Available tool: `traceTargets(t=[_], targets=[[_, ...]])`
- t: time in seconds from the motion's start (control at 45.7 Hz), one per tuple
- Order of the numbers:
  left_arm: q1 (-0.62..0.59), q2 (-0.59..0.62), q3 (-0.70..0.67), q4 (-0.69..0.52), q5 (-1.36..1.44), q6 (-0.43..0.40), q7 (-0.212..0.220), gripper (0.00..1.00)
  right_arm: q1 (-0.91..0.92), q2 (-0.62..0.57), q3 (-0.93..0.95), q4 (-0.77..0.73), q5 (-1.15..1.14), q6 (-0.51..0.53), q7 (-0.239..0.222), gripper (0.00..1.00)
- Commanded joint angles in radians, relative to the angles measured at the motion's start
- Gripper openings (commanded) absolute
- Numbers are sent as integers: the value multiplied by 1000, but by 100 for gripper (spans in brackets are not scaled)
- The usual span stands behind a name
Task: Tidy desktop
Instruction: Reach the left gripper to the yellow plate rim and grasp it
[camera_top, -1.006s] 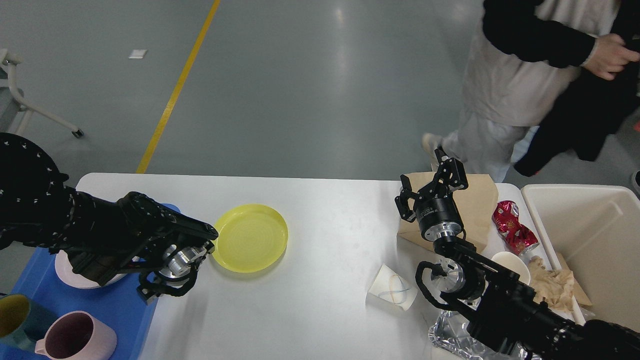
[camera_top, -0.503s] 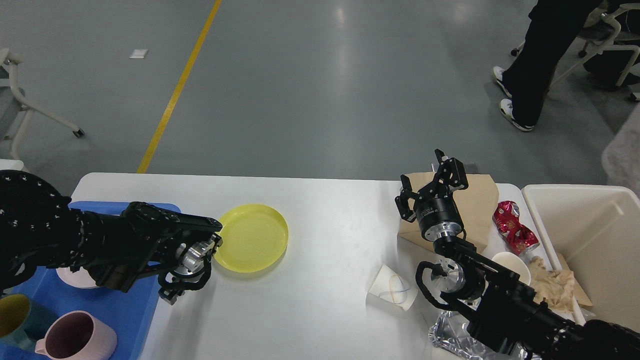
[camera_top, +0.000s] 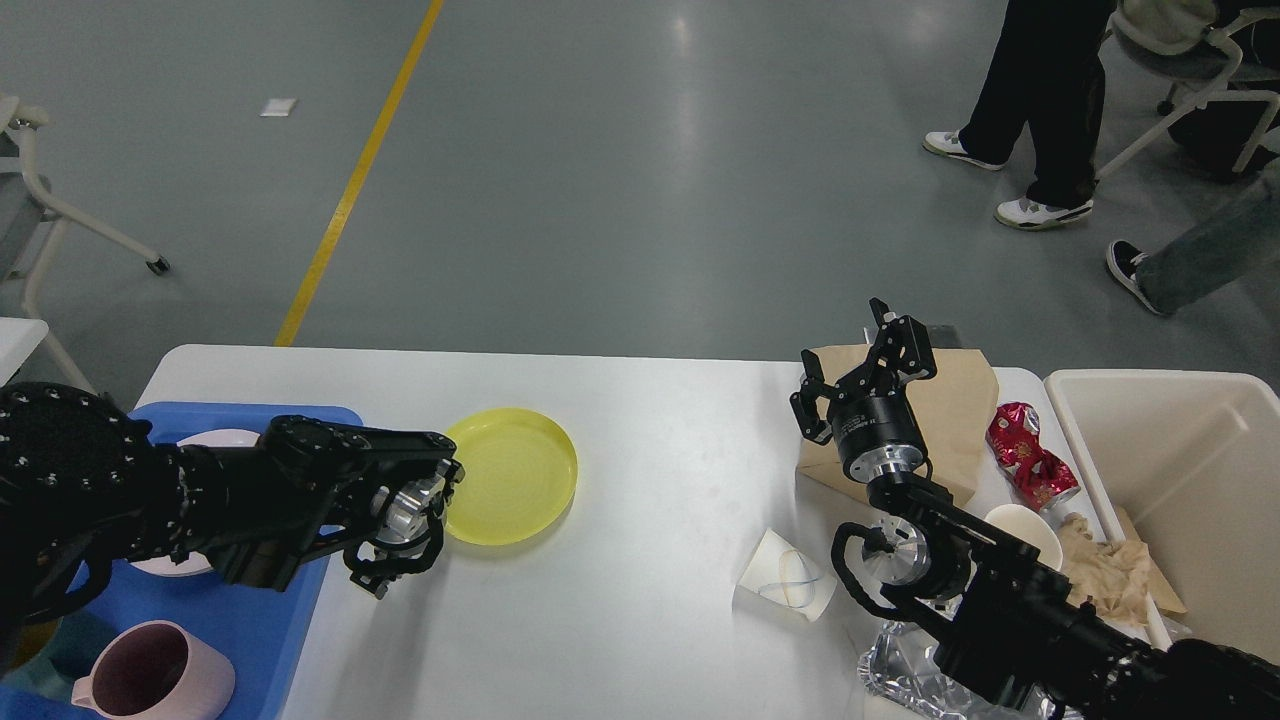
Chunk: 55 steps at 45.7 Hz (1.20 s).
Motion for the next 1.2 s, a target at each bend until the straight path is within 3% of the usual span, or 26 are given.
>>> traceTargets(t=[0.0, 0.087, 0.306, 0.612, 0.896, 1.181], targets=[[24, -19, -1, 7, 69, -6, -1, 93, 0, 0, 0, 0, 0, 0, 0, 100], [27, -37, -2, 24, 108, -9, -5, 86, 0, 0, 0, 0, 0, 0, 0, 100], [33, -43, -7, 45, 155, -9, -85, 72, 0, 0, 0, 0, 0, 0, 0, 100], [64, -45, -5, 47, 156, -14, -105, 41, 0, 0, 0, 1, 0, 0, 0, 100], [69, -45, 2, 47, 158, -14, -122, 34, 0, 0, 0, 1, 0, 0, 0, 100], [70, -45, 7, 47, 158, -14, -154, 11, 0, 0, 0, 1, 0, 0, 0, 100]])
